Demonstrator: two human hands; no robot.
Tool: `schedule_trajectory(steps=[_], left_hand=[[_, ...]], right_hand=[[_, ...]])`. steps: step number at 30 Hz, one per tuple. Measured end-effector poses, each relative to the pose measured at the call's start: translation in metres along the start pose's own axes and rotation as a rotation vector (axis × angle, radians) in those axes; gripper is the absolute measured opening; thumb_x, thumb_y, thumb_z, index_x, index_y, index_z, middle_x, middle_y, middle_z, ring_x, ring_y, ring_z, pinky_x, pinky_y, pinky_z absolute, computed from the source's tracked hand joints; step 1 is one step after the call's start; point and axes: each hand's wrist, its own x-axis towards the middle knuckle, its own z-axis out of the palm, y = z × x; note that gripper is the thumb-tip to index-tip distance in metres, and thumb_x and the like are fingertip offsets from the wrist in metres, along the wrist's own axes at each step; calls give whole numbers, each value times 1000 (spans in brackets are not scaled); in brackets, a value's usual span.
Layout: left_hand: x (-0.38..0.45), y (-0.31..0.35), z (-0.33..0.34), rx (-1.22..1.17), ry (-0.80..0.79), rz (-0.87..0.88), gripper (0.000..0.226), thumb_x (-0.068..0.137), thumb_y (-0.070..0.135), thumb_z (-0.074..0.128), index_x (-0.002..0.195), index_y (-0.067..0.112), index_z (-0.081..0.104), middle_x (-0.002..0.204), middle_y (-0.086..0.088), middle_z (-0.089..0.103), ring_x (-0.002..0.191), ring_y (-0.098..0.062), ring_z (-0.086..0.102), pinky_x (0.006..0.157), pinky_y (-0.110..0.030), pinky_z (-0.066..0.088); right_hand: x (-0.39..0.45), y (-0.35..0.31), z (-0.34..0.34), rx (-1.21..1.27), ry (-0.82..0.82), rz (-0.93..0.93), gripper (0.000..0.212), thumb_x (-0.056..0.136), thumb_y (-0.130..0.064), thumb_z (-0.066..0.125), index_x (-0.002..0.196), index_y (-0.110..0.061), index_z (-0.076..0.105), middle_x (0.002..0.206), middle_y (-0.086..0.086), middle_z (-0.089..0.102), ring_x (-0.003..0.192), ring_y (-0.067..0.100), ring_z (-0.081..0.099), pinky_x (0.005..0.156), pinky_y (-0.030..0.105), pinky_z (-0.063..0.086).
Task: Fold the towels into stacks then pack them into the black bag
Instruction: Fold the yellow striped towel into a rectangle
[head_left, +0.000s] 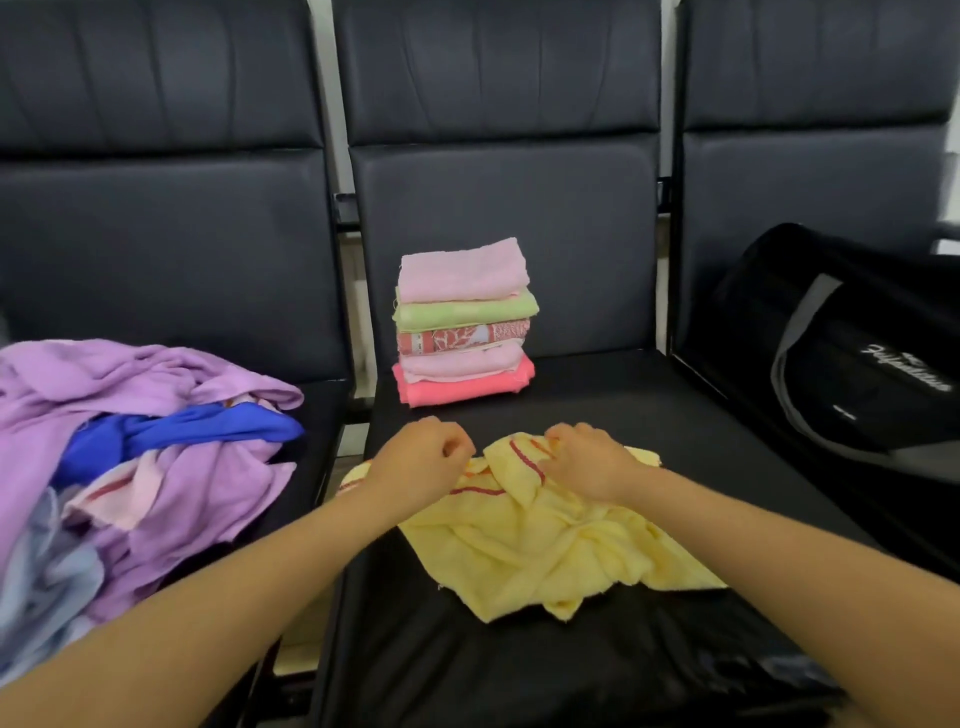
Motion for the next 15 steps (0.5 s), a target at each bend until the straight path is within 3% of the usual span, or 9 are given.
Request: schedule_trajectory(steps=[2, 5, 7, 9, 12, 15], left_hand=[[-13, -14, -1, 105, -50, 16, 26, 91, 40, 50, 103, 24, 67, 104, 5, 59, 103, -14, 52, 90, -34, 44], [-30, -45, -6, 355, -230, 74, 66, 74, 72, 34, 125, 36, 55, 119, 9, 50, 113, -13, 45, 99, -33, 39], [-35, -58, -9, 354, -270, 121, 65, 77, 73, 38, 131, 39, 51, 126, 11, 48, 119, -11, 43, 101, -27, 34], [-38, -61, -13, 252, -253, 148, 49, 86, 57, 55, 132, 37, 52, 130, 12, 49, 123, -9, 41, 103, -20, 30], [-40, -55, -18, 232, -254, 217, 46, 89, 45, 61, 132, 31, 55, 134, 13, 50, 127, -5, 39, 101, -10, 20], [-39, -51, -20, 253, -274, 216, 38, 91, 42, 59, 126, 29, 61, 130, 12, 56, 123, -5, 44, 99, -9, 23]], right_hand=[[-9, 3, 3, -90, -57, -54, 62, 92, -45, 51, 145, -21, 31, 137, 12, 43, 124, 31, 44, 100, 39, 39], [-13, 4, 0, 37, -34, -45, 80, 90, -46, 58, 153, -20, 16, 146, 14, 35, 130, 32, 42, 103, 38, 38], [-12, 7, -1, 127, -19, 11, 83, 89, -48, 59, 153, -18, 15, 147, 13, 35, 128, 28, 46, 100, 35, 40], [-10, 11, 2, 117, -50, 32, 74, 90, -49, 57, 148, -15, 28, 143, 10, 41, 123, 23, 50, 96, 32, 42], [-9, 15, 11, 123, -76, 19, 41, 88, -51, 57, 112, -18, 55, 109, -1, 60, 99, 16, 57, 78, 29, 45], [-7, 18, 12, 218, -159, 59, 36, 82, -51, 60, 82, -15, 59, 83, -2, 62, 78, 13, 59, 73, 32, 49]])
